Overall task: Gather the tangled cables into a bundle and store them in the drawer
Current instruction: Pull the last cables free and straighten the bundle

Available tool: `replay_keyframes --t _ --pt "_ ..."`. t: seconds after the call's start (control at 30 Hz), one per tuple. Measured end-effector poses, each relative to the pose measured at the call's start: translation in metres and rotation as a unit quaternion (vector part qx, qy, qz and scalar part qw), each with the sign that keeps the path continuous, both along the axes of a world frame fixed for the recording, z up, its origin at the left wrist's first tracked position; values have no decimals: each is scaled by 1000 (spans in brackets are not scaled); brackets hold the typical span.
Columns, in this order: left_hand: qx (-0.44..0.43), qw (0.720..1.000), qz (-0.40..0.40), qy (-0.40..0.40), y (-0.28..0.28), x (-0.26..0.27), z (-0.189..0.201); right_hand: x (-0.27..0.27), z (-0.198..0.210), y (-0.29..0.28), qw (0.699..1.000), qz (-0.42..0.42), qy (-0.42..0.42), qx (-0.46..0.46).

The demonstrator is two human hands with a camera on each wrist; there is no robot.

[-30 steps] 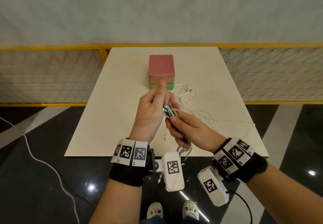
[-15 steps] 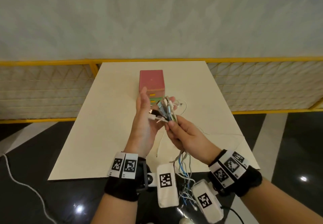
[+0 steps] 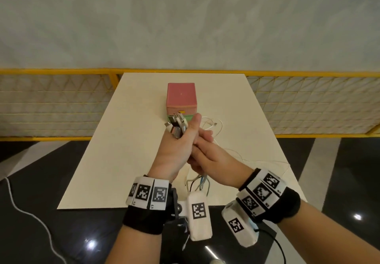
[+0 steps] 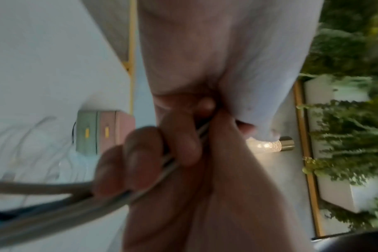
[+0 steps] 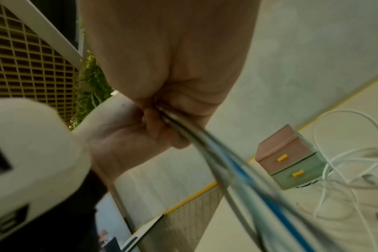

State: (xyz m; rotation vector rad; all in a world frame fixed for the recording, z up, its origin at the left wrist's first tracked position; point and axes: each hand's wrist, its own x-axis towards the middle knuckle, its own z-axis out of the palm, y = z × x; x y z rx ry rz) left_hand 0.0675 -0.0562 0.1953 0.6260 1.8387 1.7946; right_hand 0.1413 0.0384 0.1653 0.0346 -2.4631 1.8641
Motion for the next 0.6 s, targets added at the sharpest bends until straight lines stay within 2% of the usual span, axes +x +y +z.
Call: replay_keyframes --t 0.07,0.1,0.17,0.23,0.4,0.43,0.53,0.57,0.6 --pt "24 998 42 39 -7 -9 -1 -1 -4 3 991 36 -4 127" --pt "55 996 63 37 -10 -15 0 0 -9 5 985 51 -9 162" --pt "133 986 98 -15 -16 -24 3 0 -22 7 980 61 -19 189" --pt "169 975 133 -52 -21 -28 8 -2 -41 9 974 71 -45 211" --pt "185 963 193 -36 -43 -39 19 -2 -102 11 952 99 -169 236" --pt "186 962 196 -37 -47 -42 20 -2 -113 15 937 114 -192 268" --pt "168 967 188 -35 -56 -48 16 -4 -134 33 854 179 -256 416" --pt "154 970 184 -35 -57 -50 13 -7 -139 39 842 174 -254 442" --pt "138 972 184 -39 -58 -51 9 -11 -143 43 845 155 -250 447"
